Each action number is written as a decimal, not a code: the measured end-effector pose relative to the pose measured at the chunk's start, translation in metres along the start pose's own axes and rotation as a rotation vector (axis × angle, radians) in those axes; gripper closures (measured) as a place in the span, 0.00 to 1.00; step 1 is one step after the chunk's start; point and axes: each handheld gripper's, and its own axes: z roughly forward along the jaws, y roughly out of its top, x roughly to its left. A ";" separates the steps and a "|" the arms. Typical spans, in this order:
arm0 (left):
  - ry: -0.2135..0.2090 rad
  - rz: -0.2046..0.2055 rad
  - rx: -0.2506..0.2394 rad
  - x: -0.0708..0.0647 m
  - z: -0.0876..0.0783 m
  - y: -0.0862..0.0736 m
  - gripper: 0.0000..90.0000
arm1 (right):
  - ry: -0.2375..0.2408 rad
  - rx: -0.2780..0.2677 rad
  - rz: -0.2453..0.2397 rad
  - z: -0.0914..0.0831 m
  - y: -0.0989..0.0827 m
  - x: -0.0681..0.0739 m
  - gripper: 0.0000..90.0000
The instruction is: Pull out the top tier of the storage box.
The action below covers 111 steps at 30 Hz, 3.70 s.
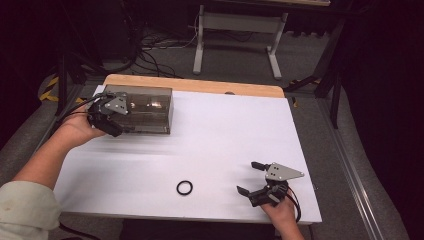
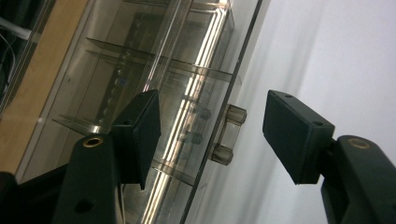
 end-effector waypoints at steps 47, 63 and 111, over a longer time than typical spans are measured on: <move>0.055 0.206 0.181 -0.015 0.023 0.004 0.76 | 0.005 0.000 0.005 0.000 0.000 -0.001 0.01; 0.033 0.219 0.194 -0.028 0.016 0.004 0.77 | 0.006 0.001 -0.001 0.000 0.000 -0.001 0.01; -0.049 0.068 -0.054 -0.045 -0.023 0.017 0.47 | 0.008 0.005 0.010 0.000 0.000 -0.001 0.01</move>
